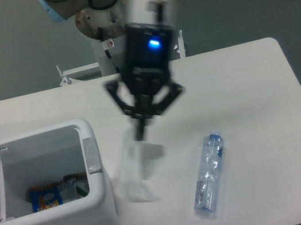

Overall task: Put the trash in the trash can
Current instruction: 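Lift the paper wrapper and carry it over the white bin, release, then move the open gripper over the clear plastic bottle and lower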

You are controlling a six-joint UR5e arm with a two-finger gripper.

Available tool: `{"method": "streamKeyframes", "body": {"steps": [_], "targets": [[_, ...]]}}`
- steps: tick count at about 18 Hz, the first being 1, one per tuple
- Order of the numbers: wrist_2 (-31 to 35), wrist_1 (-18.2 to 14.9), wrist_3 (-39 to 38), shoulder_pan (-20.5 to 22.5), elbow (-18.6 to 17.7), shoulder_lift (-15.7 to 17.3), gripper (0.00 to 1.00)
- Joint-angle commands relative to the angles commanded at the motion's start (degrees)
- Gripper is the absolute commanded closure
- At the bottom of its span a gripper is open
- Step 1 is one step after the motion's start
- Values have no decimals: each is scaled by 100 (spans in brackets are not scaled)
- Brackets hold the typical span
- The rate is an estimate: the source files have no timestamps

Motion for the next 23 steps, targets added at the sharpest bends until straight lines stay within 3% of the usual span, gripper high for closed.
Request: {"method": "streamKeyframes", "body": {"steps": [2,3,4,5,6,8,12,14,19,23], "targets": [[9,9,0,-203,-97,-9,95],[9,18,18,-247,-123,-17,74],[18,18,35,-282,-123,-26,64],[18,26,53,-282,-123,-35,46],[18,26,114,-282,-115,-35,21],[18,9,185,-282,-71,-44,3],[35,-9,168,-221,25,-52,0],[27,0,97,198,166,-79,0],[44,123,-377,1114,719,-675,0],[359,79,-2,1475,764,-992,0]]}}
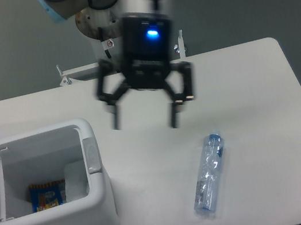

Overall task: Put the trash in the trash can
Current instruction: 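Move the open gripper over the clear plastic bottle and lower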

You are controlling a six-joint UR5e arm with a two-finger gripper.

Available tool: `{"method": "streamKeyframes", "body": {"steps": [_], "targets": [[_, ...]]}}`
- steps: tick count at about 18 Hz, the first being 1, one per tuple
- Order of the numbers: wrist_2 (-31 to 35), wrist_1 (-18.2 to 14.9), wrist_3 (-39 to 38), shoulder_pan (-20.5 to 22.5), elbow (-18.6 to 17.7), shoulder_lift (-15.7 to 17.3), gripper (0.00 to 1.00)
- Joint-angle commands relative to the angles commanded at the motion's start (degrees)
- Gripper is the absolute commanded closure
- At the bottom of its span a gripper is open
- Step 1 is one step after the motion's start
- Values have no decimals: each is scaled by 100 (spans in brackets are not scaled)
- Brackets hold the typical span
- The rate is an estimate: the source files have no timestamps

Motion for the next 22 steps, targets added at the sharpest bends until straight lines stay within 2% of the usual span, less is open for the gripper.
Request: {"method": "streamKeyframes", "body": {"steps": [4,7,13,17,22], "targets": [[1062,-105,1545,36,-140,-343,0],[1442,-88,2302,36,-281,-790,0],[1548,61,3348,18,-369,-1635,0],[1767,52,4254,-113,-422,-1943,0],[1759,44,4291,-420,-413,-2215,0]]}}
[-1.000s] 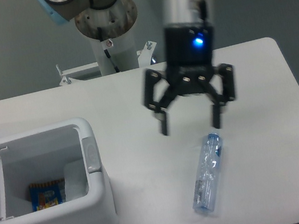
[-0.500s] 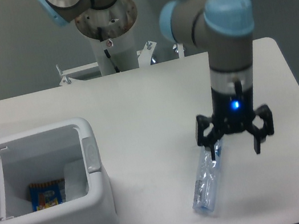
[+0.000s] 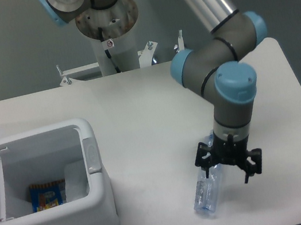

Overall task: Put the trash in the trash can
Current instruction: 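Move the open gripper over the clear plastic bottle and lower, then close the gripper on the bottle's cap end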

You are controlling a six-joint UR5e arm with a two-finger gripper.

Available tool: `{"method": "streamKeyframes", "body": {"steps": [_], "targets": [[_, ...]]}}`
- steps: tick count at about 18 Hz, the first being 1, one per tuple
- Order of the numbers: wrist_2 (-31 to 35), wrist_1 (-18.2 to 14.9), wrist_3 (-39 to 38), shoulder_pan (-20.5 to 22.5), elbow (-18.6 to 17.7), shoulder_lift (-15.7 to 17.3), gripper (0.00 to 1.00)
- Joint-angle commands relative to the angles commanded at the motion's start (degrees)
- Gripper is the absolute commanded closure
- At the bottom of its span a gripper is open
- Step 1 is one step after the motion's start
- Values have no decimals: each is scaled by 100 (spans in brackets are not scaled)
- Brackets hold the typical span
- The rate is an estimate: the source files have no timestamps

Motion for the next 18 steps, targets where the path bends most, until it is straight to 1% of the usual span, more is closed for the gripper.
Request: {"method": "streamKeyframes", "body": {"steps": [2,4,6,8,15,16,18], "targets": [[0,0,-87,-45,-17,-106,0],[-9,35,-359,-150,0,-246,0],[-9,298,-562,-159,18,-378,0],[0,413,-571,-168,9,-484,0],[9,448,-571,-168,27,-555,0],[9,448,-571,-159,27,-555,7],[18,448,-563,-159,27,-563,25]]}}
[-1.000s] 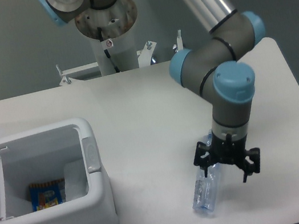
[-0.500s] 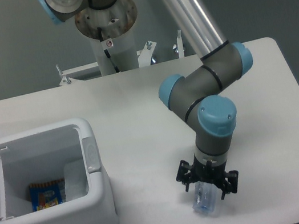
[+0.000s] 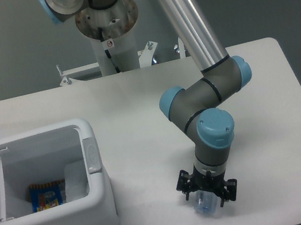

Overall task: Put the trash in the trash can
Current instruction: 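Close the gripper on the bottle's cap end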

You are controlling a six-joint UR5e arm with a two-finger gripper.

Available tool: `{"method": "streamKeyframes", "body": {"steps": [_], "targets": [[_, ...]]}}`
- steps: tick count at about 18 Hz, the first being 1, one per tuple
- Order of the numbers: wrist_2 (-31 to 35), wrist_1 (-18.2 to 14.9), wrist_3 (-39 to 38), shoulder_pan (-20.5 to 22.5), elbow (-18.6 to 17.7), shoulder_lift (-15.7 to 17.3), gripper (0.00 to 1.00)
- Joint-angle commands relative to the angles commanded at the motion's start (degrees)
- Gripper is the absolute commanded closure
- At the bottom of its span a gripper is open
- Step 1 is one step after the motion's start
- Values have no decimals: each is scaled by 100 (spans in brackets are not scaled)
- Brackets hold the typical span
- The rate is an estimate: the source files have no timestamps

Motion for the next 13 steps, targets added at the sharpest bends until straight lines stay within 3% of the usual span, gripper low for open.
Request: {"method": "streamKeyframes", "body": {"steps": [13], "targets": [[-9,0,44,35,53,114,33]]}}
